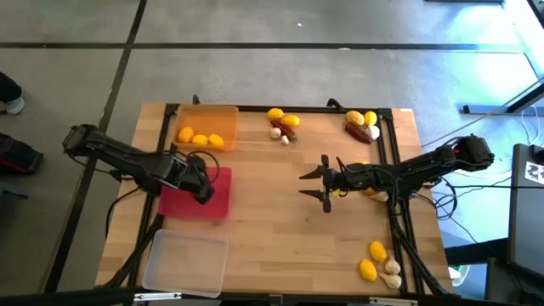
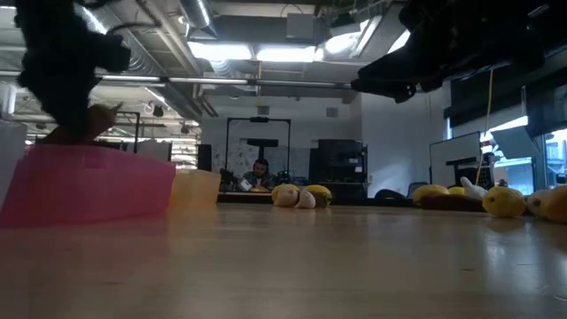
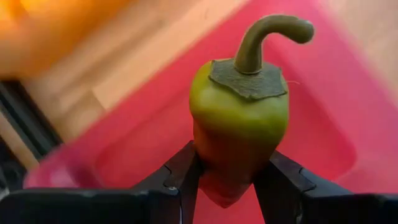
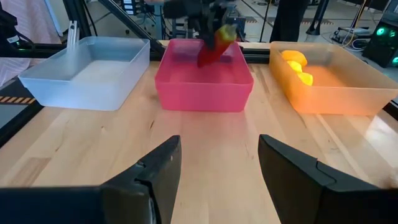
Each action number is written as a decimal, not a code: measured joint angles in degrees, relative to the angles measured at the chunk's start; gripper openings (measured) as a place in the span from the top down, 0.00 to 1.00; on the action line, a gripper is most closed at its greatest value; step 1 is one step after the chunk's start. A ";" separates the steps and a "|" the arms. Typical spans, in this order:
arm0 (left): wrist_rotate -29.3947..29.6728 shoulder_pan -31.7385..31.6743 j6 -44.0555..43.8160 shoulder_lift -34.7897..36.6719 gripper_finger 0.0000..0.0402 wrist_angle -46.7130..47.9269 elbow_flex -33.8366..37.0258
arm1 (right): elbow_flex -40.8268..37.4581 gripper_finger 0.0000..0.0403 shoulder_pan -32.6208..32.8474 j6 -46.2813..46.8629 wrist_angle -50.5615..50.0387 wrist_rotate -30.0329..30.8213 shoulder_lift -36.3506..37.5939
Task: Sort produce into baskets
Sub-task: Put the bottom chilli pepper into the pink bin, then put the left chilli pepper into the pink bin
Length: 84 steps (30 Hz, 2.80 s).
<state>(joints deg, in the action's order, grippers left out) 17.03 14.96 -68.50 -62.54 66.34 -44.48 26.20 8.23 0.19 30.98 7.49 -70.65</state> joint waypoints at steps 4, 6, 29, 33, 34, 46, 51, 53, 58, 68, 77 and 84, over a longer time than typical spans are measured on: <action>-5.93 -0.11 -3.53 0.01 0.69 -0.15 2.75 | 0.00 0.48 0.00 -0.01 -0.02 0.00 0.00; -7.69 -0.09 -4.55 0.02 0.69 -0.15 3.58 | 0.00 0.48 0.00 -0.02 -0.07 0.00 0.00; -12.70 0.02 -4.67 0.00 0.69 0.22 4.93 | 0.00 0.48 0.00 -0.02 -1.16 0.52 0.00; -12.97 0.03 -4.76 -0.48 0.69 0.22 4.93 | 0.00 0.48 0.00 -0.02 -1.16 0.50 0.00; -13.12 0.07 -4.33 -0.77 0.69 0.20 4.93 | 0.00 0.48 0.00 -0.17 -1.16 0.50 0.00; -13.52 -0.11 -1.59 -1.05 0.62 -2.04 6.66 | 0.00 0.48 0.00 -0.46 -1.09 0.58 0.00; -13.82 -0.11 -1.05 -1.04 0.52 -2.04 6.66 | 0.00 0.48 0.00 -0.48 -1.09 0.59 0.00; -13.89 -0.11 -0.54 -0.77 0.50 -2.05 6.66 | 0.00 0.48 0.00 -0.48 -1.09 0.61 0.00; -14.02 -0.11 0.81 0.94 0.49 -1.74 5.93 | 0.00 0.48 0.00 -0.52 -1.07 0.67 0.00; -5.44 -0.31 8.76 5.99 0.49 -6.87 1.28 | 0.02 0.48 0.00 -0.70 -0.88 10.12 0.00; 4.29 -1.62 30.18 6.93 0.49 -28.57 1.33 | 0.02 0.48 -9.05 0.48 -1.24 11.92 0.00; 7.44 -4.99 48.26 6.93 0.49 -46.89 4.47 | 0.02 0.48 -19.05 4.28 -4.08 5.62 -0.80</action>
<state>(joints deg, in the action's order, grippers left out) 24.47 9.97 -20.24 -55.61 19.45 -40.02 26.22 -10.82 4.47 26.90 13.11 -71.46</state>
